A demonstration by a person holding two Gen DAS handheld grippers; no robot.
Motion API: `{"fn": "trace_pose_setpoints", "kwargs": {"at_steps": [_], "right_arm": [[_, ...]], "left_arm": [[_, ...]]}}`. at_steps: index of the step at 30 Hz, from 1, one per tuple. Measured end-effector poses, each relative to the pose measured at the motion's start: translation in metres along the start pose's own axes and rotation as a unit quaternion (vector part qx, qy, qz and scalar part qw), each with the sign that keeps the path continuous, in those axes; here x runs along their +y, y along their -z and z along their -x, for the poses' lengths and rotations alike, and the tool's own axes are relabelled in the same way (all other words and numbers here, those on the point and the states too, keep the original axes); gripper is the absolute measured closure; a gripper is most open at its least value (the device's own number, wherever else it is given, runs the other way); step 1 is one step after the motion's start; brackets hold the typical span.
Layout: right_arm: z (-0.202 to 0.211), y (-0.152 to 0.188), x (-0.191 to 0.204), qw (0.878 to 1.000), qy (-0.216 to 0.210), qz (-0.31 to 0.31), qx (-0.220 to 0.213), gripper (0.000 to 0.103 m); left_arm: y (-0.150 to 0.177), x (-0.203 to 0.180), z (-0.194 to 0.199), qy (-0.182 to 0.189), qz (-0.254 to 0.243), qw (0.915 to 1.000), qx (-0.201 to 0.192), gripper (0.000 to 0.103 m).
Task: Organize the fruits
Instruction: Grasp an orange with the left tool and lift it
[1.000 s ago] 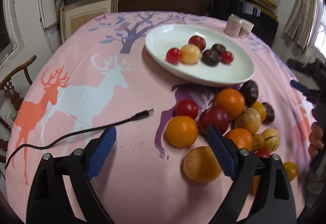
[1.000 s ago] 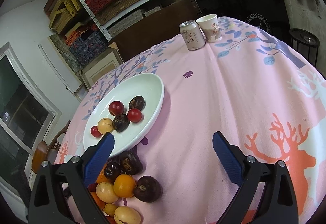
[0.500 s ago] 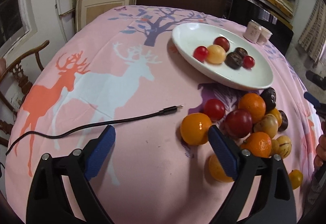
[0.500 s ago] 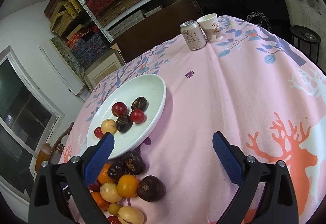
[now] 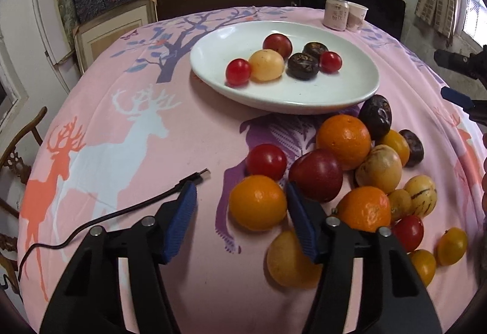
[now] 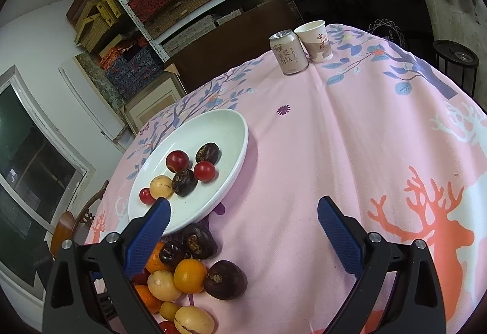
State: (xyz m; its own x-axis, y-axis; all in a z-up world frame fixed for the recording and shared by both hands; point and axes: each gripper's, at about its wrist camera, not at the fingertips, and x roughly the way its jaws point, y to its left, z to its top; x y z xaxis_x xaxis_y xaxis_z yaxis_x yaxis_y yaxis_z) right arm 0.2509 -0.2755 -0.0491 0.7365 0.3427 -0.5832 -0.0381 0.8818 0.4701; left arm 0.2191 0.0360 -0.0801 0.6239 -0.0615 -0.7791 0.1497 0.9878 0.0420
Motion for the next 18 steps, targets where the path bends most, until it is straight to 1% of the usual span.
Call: {"fn": "trace_pose_setpoints", "kwargs": {"at_steps": [1, 3, 4, 6, 9, 11, 14, 16, 18], "right_arm": [[0.0, 0.0, 0.001, 1.0, 0.001, 0.003, 0.0, 0.005], [-0.001, 0.0, 0.003, 1.0, 0.004, 0.01, 0.0, 0.005], [-0.001, 0.0, 0.002, 1.0, 0.005, 0.011, -0.001, 0.005], [0.0, 0.0, 0.002, 1.0, 0.005, 0.01, -0.001, 0.005], [-0.001, 0.001, 0.003, 1.0, 0.006, 0.014, 0.002, 0.005], [-0.002, 0.002, 0.006, 1.0, 0.009, 0.024, 0.006, 0.005], [-0.005, 0.011, 0.014, 0.998, 0.022, 0.055, 0.019, 0.005], [-0.007, 0.021, 0.02, 0.996, 0.03, 0.081, 0.035, 0.005], [-0.008, 0.032, 0.025, 0.992, 0.043, 0.109, 0.047, 0.005]], "left_arm": [[-0.001, 0.002, -0.003, 0.011, 0.005, 0.9999, 0.008, 0.052], [0.0, 0.009, -0.006, 0.037, 0.021, 0.9989, 0.021, 0.056], [0.0, 0.01, -0.006, 0.041, 0.024, 0.9987, 0.02, 0.061], [0.001, 0.01, -0.006, 0.044, 0.026, 0.9985, 0.022, 0.065], [0.004, 0.011, -0.004, 0.044, 0.029, 0.9984, 0.02, 0.065], [0.009, 0.017, 0.002, 0.033, 0.042, 0.9985, 0.014, 0.065], [0.008, 0.029, 0.009, 0.023, 0.069, 0.9974, -0.001, 0.065], [0.007, 0.033, 0.007, 0.018, 0.077, 0.9968, 0.002, 0.065], [0.007, 0.033, 0.004, 0.018, 0.076, 0.9969, 0.009, 0.065]]}}
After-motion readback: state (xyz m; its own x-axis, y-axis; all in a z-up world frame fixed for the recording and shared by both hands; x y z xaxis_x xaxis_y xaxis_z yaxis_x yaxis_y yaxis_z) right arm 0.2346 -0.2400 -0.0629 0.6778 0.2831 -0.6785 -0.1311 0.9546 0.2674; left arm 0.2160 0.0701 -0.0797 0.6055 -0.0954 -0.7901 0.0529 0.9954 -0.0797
